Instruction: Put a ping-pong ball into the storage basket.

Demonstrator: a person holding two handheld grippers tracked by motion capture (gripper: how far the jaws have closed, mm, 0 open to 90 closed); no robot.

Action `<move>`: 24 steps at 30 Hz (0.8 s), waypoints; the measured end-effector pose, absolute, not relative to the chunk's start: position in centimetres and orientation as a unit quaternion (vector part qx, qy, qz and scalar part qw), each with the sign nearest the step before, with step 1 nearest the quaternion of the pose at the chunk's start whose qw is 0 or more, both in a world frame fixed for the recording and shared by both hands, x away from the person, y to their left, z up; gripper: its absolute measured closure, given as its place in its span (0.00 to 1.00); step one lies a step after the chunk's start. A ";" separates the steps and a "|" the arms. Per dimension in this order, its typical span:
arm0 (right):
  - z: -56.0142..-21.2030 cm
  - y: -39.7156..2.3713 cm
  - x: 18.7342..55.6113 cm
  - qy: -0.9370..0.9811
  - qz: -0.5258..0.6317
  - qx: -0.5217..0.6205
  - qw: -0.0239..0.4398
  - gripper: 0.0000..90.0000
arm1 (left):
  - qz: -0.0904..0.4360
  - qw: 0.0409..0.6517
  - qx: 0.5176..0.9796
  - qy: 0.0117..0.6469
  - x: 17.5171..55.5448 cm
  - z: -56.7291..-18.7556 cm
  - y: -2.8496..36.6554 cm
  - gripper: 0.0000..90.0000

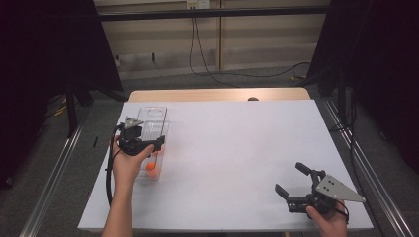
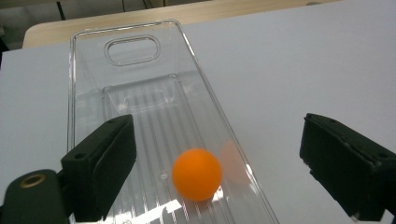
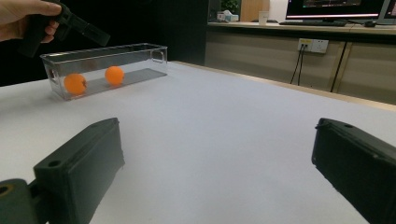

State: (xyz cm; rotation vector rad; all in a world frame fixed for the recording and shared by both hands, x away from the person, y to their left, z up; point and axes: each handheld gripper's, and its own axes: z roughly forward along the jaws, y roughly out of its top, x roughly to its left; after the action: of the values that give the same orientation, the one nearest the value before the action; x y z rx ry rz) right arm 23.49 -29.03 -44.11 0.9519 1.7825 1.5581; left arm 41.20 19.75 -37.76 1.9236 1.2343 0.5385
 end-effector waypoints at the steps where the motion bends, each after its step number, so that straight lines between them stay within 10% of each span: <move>1: -44.1 -29.0 23.5 0.667 0.585 0.359 0.290 0.02 | 0.210 0.386 0.758 0.482 41.1 -37.8 19.7 0.12; 24: -44.1 -29.0 23.5 0.669 0.583 0.357 0.289 0.02 | 0.214 0.439 0.740 0.463 39.3 -37.7 19.7 0.04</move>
State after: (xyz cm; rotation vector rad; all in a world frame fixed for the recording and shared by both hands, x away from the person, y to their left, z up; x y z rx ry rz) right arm 23.53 -28.99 -44.15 0.9537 1.7863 1.5571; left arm 39.29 19.68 -37.75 1.8374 1.1497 0.5324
